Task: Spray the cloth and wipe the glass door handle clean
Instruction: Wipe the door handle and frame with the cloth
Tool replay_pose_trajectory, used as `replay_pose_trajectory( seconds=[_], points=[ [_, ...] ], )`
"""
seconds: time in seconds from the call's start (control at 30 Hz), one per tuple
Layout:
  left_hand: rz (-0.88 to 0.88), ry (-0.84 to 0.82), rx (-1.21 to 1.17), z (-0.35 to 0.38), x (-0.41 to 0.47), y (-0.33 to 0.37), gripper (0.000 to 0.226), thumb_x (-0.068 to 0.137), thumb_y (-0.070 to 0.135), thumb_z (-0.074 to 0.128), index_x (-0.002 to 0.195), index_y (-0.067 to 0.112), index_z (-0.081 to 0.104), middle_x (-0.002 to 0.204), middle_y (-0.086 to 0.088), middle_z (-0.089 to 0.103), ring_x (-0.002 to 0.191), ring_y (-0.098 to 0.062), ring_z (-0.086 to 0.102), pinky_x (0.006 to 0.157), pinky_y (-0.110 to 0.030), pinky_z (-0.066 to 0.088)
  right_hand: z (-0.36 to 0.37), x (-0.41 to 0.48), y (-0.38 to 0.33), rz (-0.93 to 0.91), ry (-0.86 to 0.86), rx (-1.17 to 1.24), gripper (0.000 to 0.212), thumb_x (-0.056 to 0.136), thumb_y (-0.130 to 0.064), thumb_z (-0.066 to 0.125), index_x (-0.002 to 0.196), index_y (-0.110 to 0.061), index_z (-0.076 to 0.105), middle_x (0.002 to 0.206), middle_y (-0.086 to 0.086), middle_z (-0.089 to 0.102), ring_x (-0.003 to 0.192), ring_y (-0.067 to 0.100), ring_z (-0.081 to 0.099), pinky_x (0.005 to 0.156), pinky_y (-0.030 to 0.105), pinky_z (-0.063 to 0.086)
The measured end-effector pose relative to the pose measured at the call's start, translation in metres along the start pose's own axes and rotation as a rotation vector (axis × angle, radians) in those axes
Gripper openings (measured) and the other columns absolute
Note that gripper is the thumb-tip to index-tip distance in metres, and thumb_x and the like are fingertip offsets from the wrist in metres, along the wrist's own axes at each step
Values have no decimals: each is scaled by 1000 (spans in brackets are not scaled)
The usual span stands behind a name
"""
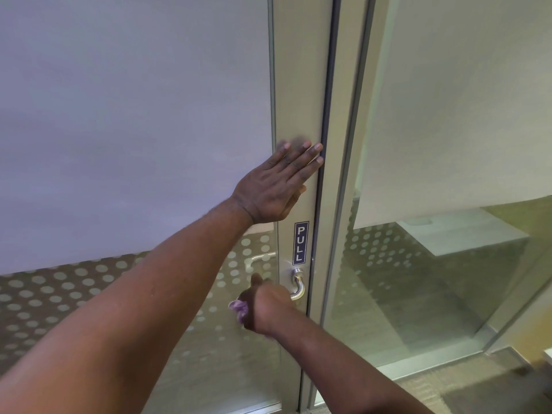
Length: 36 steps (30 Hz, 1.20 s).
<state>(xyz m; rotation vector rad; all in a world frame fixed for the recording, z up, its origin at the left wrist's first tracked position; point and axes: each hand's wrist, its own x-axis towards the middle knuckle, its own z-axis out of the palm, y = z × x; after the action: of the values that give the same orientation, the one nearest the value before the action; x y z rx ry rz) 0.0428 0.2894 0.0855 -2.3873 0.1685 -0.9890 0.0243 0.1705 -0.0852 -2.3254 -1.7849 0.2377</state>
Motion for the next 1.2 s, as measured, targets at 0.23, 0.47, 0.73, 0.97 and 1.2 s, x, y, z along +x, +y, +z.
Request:
replay_pose_trajectory(
  seconds=[0.23, 0.47, 0.73, 0.97, 1.2],
  points=[
    [-4, 15, 6, 0, 0, 1, 54, 109, 22, 36, 159, 3, 28, 168, -18, 24, 157, -30, 20, 129, -50, 17, 25, -19, 14, -201, 103, -150, 21, 89, -23, 67, 105, -29, 79, 111, 7, 53, 96, 31, 56, 60, 35, 39],
    [-6, -9, 19, 0, 0, 1, 55, 109, 24, 35, 160, 5, 26, 169, -17, 21, 158, -29, 17, 130, -48, 12, 26, -41, 46, -171, 185, -191, 13, 86, -28, 73, 97, -32, 78, 112, -3, 55, 105, 23, 59, 64, 37, 49],
    [-32, -46, 0, -4, 1, 4, 59, 108, 28, 36, 161, 6, 22, 170, -14, 16, 159, -27, 11, 130, -48, 5, 1, -75, 113, 327, 204, 183, 40, 77, -42, 60, 114, -36, 73, 111, -10, 57, 105, 14, 65, 82, 31, 57],
    [-99, -69, -124, -22, 2, 13, 60, 107, 33, 38, 161, 8, 26, 171, -12, 17, 159, -25, 13, 130, -47, 0, -52, -101, 105, 316, 372, 1180, 22, 81, -6, 73, 98, -17, 81, 83, 0, 76, 71, 8, 68, 62, 21, 49],
    [-273, -62, -441, -50, -8, 72, 41, 100, 45, 55, 129, 16, 60, 126, -3, 65, 109, -28, 65, 91, -37, 48, -82, -102, 95, 209, 528, 1638, 41, 77, -21, 77, 115, -9, 73, 104, 18, 74, 86, 33, 69, 66, 37, 52]
  ],
)
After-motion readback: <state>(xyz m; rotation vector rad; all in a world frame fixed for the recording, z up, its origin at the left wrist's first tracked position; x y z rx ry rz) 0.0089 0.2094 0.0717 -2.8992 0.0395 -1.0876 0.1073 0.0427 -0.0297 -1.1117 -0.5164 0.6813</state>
